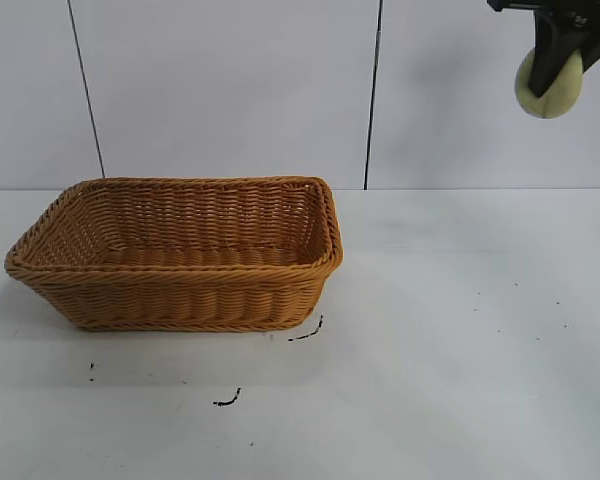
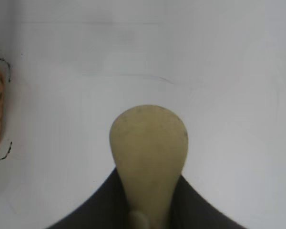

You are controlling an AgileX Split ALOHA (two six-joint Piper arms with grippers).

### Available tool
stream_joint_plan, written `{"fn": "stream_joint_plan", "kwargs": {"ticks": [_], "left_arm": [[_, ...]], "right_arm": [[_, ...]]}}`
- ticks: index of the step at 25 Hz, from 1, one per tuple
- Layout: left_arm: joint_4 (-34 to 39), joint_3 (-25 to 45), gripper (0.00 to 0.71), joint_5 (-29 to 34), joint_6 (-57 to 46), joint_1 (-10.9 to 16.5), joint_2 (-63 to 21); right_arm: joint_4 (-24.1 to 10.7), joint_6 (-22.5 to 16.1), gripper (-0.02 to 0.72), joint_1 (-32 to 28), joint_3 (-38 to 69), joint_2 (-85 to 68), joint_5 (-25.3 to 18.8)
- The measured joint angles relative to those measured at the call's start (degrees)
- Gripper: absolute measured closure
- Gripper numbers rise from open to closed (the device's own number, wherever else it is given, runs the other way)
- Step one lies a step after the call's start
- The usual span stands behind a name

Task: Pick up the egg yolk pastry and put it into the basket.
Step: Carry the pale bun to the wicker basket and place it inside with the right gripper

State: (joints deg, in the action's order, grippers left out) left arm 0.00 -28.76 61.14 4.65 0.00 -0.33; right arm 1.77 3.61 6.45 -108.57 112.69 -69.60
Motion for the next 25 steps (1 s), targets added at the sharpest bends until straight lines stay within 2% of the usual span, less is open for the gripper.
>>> {"fn": "stream_joint_plan", "kwargs": {"ticks": [4, 9, 17, 21, 25], "left_arm": [[0.0, 0.0, 0.014, 0.0, 0.0, 0.0, 0.0], [0.0, 0.0, 0.014, 0.0, 0.0, 0.0, 0.0], [0.0, 0.0, 0.014, 0.0, 0.0, 0.0, 0.0], [0.0, 0.0, 0.014, 0.0, 0.0, 0.0, 0.0], [0.0, 0.0, 0.014, 0.0, 0.0, 0.0, 0.0]], "right_arm": [[-0.11, -0.06, 0.584, 4.68, 0.0, 0.0, 1.23], [-0.44, -0.12, 0.584, 12.83, 0.0, 0.06, 5.09], [-0.97, -0.34, 0.584, 26.77, 0.0, 2.38, 15.03], [-1.13, -0.89, 0.584, 30.61, -0.07, 6.98, 20.99], [-1.13, -3.03, 0.584, 31.4, -0.07, 13.25, 28.11]]}}
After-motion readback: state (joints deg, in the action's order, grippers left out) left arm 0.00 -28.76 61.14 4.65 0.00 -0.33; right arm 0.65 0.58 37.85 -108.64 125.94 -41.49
